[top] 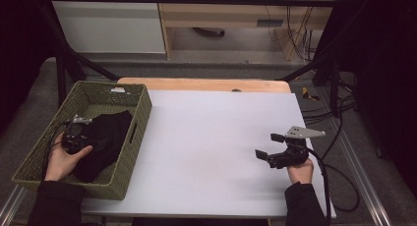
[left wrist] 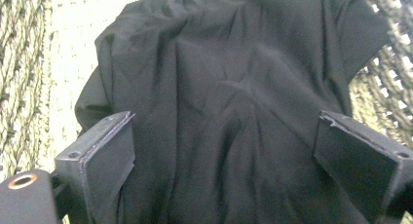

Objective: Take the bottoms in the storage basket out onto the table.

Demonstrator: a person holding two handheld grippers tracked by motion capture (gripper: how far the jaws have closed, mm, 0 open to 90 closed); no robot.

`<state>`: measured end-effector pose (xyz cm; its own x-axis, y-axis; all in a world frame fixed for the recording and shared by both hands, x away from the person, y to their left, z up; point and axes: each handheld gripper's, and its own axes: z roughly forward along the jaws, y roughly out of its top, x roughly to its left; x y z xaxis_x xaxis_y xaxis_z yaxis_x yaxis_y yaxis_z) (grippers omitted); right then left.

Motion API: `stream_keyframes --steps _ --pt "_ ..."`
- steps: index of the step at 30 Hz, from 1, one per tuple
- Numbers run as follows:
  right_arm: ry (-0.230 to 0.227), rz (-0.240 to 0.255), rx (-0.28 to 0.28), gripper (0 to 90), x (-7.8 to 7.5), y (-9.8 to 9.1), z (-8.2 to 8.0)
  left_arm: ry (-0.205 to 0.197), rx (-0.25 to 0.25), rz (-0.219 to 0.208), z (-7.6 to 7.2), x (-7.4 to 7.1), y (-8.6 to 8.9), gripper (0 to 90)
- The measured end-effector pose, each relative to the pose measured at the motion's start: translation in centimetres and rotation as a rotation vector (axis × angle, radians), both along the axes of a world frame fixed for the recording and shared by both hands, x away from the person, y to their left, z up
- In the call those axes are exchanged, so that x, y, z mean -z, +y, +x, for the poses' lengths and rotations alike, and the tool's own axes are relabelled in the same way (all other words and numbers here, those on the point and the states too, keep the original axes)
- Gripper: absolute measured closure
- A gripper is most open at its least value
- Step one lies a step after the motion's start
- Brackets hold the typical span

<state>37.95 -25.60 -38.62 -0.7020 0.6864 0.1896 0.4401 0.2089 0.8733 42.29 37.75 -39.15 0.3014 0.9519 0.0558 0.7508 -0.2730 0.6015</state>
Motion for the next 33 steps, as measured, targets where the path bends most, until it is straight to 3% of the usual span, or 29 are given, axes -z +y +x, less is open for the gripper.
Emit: stream_keyframes --steps 9,13,19,26,33 --pt "0.000 -0.004 -0.003 3.9 0.0 0.0 0.0 0.049 0.011 0.033 0.2 0.9 -0.2 8.2" --pt "0.000 -0.001 -0.001 3.9 0.0 0.0 0.0 0.107 0.013 0.031 0.3 1.5 -0.2 8.2" --pt "0.001 -0.003 -0.001 3.9 0.0 -0.1 0.0 0.128 0.025 0.044 0.4 1.9 -0.2 8.2" --pt "-0.001 0.001 0.001 3.9 0.0 -0.1 0.0 0.160 0.021 0.043 0.4 2.5 -0.2 9.8" --pt "-0.002 0.001 0.001 3.9 0.0 -0.1 0.0 0.189 0.007 0.011 0.3 2.9 -0.3 14.8"
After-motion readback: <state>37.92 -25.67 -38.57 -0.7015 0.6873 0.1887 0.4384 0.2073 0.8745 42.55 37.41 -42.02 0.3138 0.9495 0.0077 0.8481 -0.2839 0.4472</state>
